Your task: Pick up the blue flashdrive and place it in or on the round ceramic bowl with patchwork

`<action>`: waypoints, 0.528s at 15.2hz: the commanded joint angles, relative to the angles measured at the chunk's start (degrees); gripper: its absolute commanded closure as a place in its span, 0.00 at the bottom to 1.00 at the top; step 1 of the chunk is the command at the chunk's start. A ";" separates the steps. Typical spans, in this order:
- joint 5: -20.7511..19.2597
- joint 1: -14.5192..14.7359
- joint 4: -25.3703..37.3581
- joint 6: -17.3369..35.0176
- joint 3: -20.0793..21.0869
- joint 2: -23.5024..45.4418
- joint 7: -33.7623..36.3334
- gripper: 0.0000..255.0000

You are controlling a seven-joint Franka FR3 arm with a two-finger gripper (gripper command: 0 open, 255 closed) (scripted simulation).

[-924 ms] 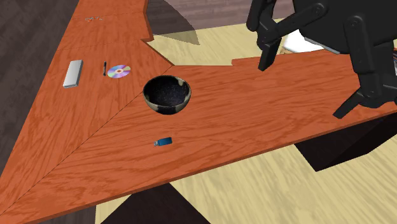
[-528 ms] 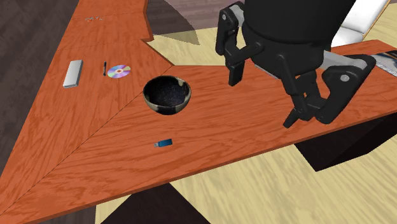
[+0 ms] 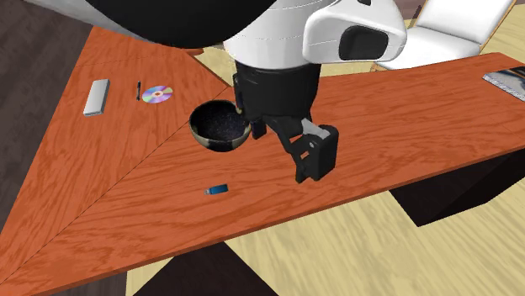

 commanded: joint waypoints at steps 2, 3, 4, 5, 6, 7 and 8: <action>2.13 1.29 -2.28 3.94 3.84 2.37 3.89 0.00; 2.83 1.72 -3.03 5.19 5.09 3.11 5.11 0.00; 3.50 2.18 -3.72 6.48 6.33 3.96 6.35 0.00; 4.18 2.60 -4.33 7.80 7.60 4.92 7.60 0.00; 4.84 3.01 -4.86 9.16 8.88 5.98 8.86 0.00; 5.49 3.39 -5.32 10.55 10.19 7.16 10.12 0.00; 6.10 3.74 -5.69 11.98 11.51 8.45 11.40 0.00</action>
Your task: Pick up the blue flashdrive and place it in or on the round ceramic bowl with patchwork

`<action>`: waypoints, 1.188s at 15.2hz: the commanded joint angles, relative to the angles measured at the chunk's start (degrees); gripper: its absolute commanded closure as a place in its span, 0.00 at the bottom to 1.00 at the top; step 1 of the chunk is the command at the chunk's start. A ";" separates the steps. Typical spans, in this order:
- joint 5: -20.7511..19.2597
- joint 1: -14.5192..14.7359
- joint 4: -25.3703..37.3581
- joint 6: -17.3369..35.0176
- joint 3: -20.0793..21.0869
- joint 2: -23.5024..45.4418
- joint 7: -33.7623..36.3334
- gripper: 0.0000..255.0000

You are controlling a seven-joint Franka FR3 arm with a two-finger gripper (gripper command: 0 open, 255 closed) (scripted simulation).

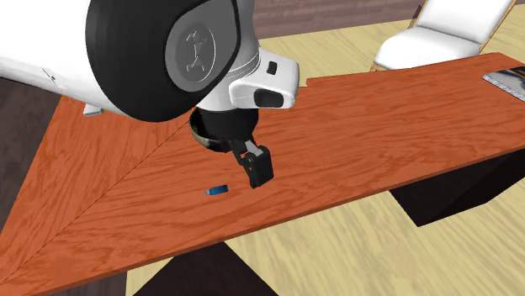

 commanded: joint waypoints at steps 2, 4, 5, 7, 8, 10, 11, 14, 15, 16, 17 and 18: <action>1.76 0.97 -1.07 4.56 4.02 4.15 3.93 0.00; 2.60 1.33 -1.26 7.62 6.80 7.48 6.64 0.00; 2.89 1.41 -1.24 9.18 8.22 9.29 8.04 0.00; 3.13 1.32 -0.95 12.34 11.16 13.22 10.99 0.00; 3.02 1.15 -0.69 13.94 12.65 15.33 12.58 0.00; 2.22 0.47 0.06 17.14 15.75 19.83 16.05 0.00; 1.43 -0.03 0.55 18.73 17.33 22.23 17.99 0.00; -1.65 -1.62 1.45 22.78 20.71 28.09 22.77 0.00; -2.33 -1.97 1.23 23.82 21.03 29.02 23.29 0.00; -3.09 -2.34 1.03 24.87 21.35 29.99 23.86 0.00; -3.94 -2.74 0.85 25.91 21.67 30.98 24.48 0.00; -4.89 -3.16 0.68 26.95 21.98 32.01 25.18 0.00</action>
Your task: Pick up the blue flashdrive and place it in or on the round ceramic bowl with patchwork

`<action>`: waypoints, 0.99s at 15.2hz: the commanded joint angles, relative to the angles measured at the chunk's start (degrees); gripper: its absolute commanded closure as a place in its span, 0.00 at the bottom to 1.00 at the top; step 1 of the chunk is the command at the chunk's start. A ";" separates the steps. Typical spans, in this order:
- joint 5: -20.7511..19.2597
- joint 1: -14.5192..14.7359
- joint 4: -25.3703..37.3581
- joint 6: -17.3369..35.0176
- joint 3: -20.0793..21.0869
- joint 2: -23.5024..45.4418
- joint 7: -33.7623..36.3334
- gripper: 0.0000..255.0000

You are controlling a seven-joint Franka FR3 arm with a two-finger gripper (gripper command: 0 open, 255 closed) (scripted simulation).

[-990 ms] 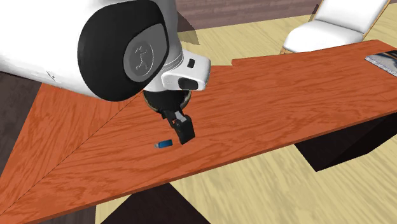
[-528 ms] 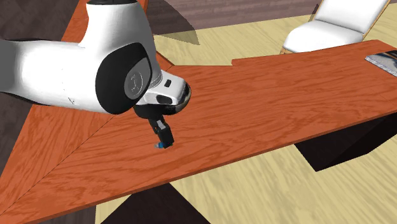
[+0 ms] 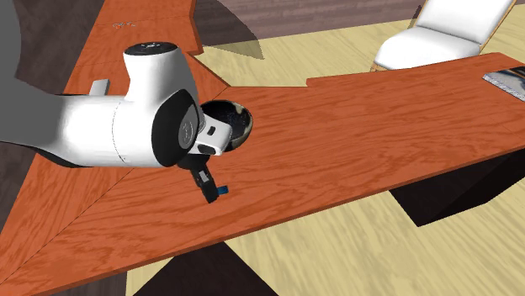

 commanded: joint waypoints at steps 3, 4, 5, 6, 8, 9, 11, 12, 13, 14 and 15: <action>-4.03 -1.66 -0.52 3.88 1.04 3.99 2.88 0.00; -4.04 -1.63 -0.52 3.88 1.02 3.99 2.89 0.00; -4.03 -1.62 -0.52 3.88 1.01 3.99 2.88 0.00; -4.04 -1.62 -0.52 3.88 1.01 3.99 2.89 0.00; -4.04 -1.62 -0.52 3.88 1.01 3.99 2.89 0.00; -4.04 -1.62 -0.52 3.88 1.01 3.99 2.89 0.00; -4.03 -1.62 -0.52 3.87 1.00 3.98 2.88 0.00; -4.03 -1.62 -0.52 3.87 1.00 3.98 2.88 1.00; -4.03 -1.62 -0.52 3.87 1.00 3.98 2.88 1.00; -4.16 -1.68 -0.49 3.92 1.00 4.08 2.93 1.00; -3.84 -1.61 -0.68 3.92 0.90 3.84 2.62 1.00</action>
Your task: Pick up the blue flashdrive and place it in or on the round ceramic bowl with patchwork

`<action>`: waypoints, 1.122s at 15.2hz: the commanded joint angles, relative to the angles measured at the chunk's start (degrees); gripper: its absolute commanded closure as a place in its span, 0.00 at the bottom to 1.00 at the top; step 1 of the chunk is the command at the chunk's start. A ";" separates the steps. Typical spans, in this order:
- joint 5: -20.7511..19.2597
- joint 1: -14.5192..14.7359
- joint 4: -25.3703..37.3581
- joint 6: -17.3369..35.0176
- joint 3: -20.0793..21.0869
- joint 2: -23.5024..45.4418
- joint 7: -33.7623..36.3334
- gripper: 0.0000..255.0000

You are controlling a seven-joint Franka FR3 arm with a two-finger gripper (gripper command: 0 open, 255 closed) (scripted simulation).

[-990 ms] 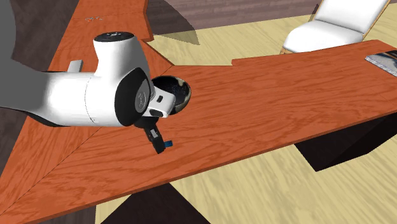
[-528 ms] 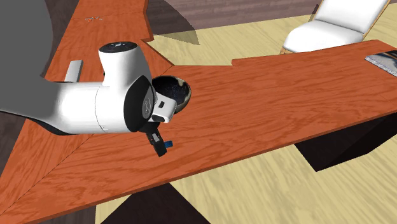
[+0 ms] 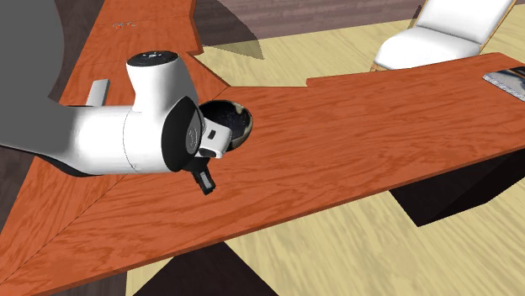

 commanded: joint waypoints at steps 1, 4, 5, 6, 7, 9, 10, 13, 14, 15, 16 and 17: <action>-0.13 -0.21 -0.60 -0.81 -0.17 0.35 0.11 1.00; -1.72 -0.84 -0.47 0.07 -0.06 1.64 1.00 1.00; -2.16 -1.12 -0.56 0.44 -0.18 1.99 1.00 1.00; -0.05 -0.34 -0.50 -0.96 -0.06 0.28 0.02 1.00; 1.25 0.05 -0.39 -1.98 -0.27 -0.85 -0.94 1.00; 3.46 0.86 -0.12 -4.05 -0.82 -3.01 -2.58 1.00; 4.38 1.27 0.04 -5.09 -1.15 -4.05 -3.28 1.00; 2.81 -0.08 1.44 -4.99 -1.71 -2.46 -3.25 0.00; 2.34 -0.97 2.92 -5.97 -2.51 -1.82 -3.86 0.00; 1.85 -1.83 4.46 -6.96 -3.27 -1.11 -4.41 0.00; 1.36 -2.67 6.04 -7.95 -4.00 -0.35 -4.91 0.00; 1.22 -2.90 6.48 -8.23 -4.19 -0.13 -5.03 0.00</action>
